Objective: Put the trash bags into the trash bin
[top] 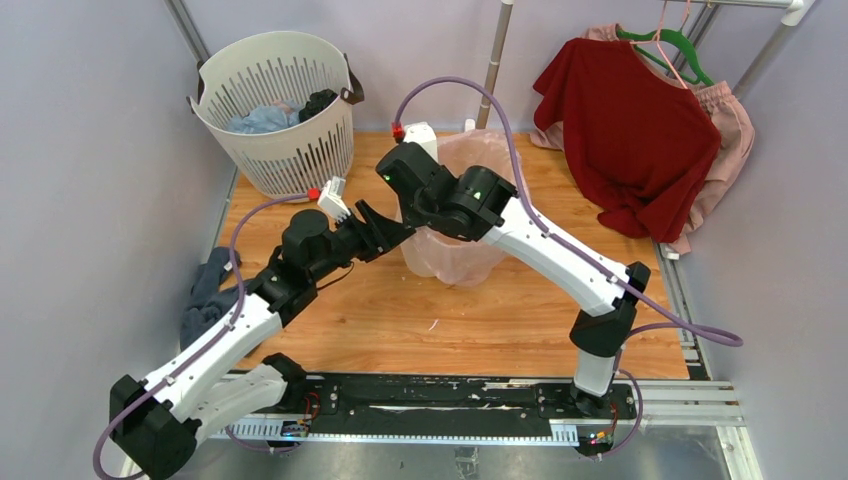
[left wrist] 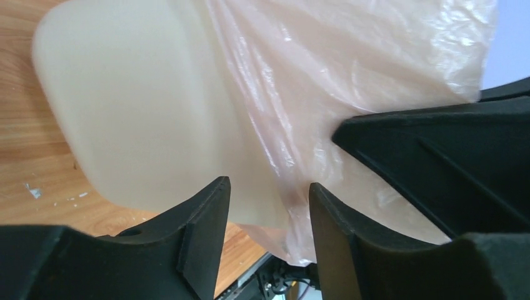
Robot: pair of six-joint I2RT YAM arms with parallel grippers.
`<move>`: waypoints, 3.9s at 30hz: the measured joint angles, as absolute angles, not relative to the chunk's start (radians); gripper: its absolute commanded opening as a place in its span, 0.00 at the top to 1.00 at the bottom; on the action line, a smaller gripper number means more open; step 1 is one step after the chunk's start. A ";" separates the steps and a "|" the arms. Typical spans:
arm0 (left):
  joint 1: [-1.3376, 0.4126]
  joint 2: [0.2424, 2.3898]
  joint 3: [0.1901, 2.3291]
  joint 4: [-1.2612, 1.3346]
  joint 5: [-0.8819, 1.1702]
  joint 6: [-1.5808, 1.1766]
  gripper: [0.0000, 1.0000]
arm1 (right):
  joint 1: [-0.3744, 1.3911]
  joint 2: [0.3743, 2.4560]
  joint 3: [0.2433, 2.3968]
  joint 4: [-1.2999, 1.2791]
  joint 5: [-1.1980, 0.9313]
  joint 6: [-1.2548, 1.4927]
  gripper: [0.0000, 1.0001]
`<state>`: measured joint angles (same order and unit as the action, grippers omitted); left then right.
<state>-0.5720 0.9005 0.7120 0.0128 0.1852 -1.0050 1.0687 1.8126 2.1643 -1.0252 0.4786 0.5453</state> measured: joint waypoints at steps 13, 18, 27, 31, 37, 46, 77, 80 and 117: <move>-0.607 0.971 0.712 0.051 0.109 -1.002 0.64 | 1.059 1.722 2.064 -0.976 0.475 0.564 1.00; -0.619 0.996 0.712 0.054 0.085 -0.999 0.64 | 1.059 1.702 2.061 -0.973 0.476 0.563 1.00; -0.620 1.003 0.699 0.058 0.070 -0.981 0.65 | 1.051 1.665 2.022 -0.953 0.477 0.565 1.00; -0.625 0.937 0.688 0.037 0.080 -0.977 0.61 | 1.035 1.663 2.000 -0.928 0.456 0.583 1.00; -0.659 0.849 0.730 -0.026 0.131 -0.953 0.56 | 1.021 1.665 1.998 -0.911 0.445 0.599 1.00; -0.800 0.858 0.804 -0.107 0.137 -0.893 0.55 | 1.008 1.747 2.031 -0.913 0.426 0.627 1.00; -0.932 0.867 0.629 -0.179 -0.366 -0.860 0.52 | 1.003 1.729 2.043 -0.930 0.455 0.715 1.00; -0.932 0.823 0.626 -0.191 -0.394 -0.862 0.52 | 1.003 1.713 2.027 -0.926 0.457 0.715 1.00; -0.932 0.889 0.711 -0.136 -0.310 -0.879 0.47 | 1.003 1.712 1.979 -0.887 0.438 0.714 1.00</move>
